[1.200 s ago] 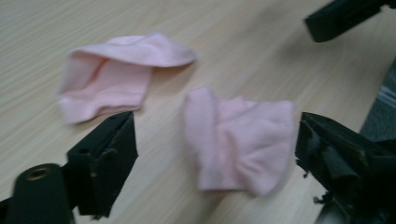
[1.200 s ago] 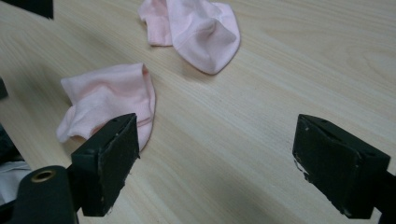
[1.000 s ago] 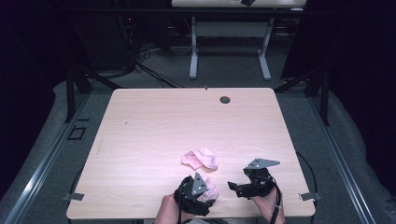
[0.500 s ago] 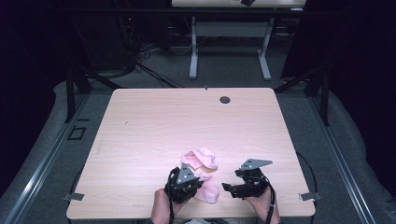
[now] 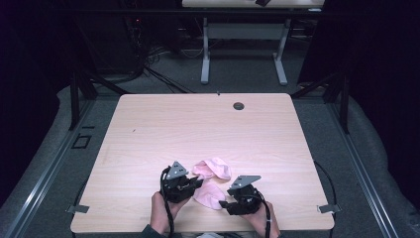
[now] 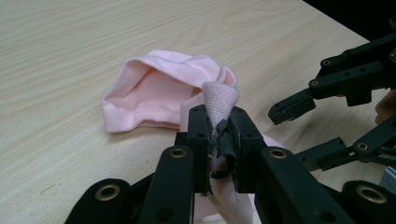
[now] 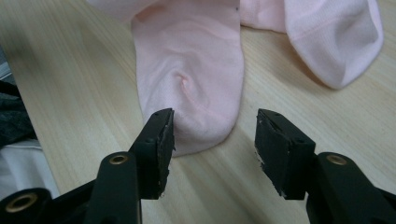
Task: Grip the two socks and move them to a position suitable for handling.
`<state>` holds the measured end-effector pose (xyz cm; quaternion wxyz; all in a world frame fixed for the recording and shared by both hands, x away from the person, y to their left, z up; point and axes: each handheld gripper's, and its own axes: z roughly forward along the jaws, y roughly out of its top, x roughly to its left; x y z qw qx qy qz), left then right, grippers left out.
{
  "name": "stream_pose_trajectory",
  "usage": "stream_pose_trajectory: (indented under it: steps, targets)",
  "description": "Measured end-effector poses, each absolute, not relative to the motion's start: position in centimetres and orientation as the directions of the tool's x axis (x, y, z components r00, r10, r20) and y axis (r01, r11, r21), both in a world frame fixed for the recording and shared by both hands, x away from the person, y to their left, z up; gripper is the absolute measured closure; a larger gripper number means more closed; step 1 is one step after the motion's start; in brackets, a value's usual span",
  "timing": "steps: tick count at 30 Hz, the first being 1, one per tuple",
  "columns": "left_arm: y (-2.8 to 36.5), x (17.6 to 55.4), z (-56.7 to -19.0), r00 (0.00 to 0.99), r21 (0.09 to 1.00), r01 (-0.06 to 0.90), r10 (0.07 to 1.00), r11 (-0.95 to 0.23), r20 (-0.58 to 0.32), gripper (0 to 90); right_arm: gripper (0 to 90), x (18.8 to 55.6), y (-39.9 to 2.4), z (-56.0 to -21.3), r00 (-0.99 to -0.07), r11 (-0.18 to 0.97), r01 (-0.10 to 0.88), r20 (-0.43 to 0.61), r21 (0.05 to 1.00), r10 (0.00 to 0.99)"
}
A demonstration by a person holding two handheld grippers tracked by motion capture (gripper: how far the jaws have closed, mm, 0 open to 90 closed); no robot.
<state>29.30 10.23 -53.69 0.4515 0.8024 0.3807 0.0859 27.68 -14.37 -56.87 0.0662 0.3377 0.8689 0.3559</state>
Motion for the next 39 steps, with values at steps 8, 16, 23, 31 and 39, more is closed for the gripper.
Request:
stream_pose_trajectory:
  steps: [8,16,23,31,39]
  targets:
    - [10.5,29.7,-53.9,0.686,0.786,0.548,0.692,-0.286,-0.227,80.4,56.2,28.2,-12.9,-57.2,-0.791,0.552,0.5,0.091,0.667,0.605]
    - [11.2,29.9,-54.0,0.67,0.789,0.553,0.706,-0.269,-0.229,81.3,82.2,28.1,-12.8,-57.7,-0.809,0.561,0.471,0.081,0.681,0.582]
    - [11.6,30.0,-54.6,0.655,0.769,0.569,0.726,-0.291,-0.21,80.1,84.5,27.9,-14.4,-57.1,-0.792,0.528,0.505,0.125,0.683,0.597]
    - [10.9,29.6,-55.7,0.648,0.729,0.569,0.754,-0.38,-0.112,45.4,83.4,28.0,-16.8,-56.3,-0.777,0.498,0.539,0.173,0.679,0.605]
    - [7.9,27.2,-53.8,0.762,0.745,0.414,0.647,-0.523,0.031,31.6,83.0,28.4,-17.5,-54.7,-0.771,0.463,0.55,0.21,0.695,0.601]
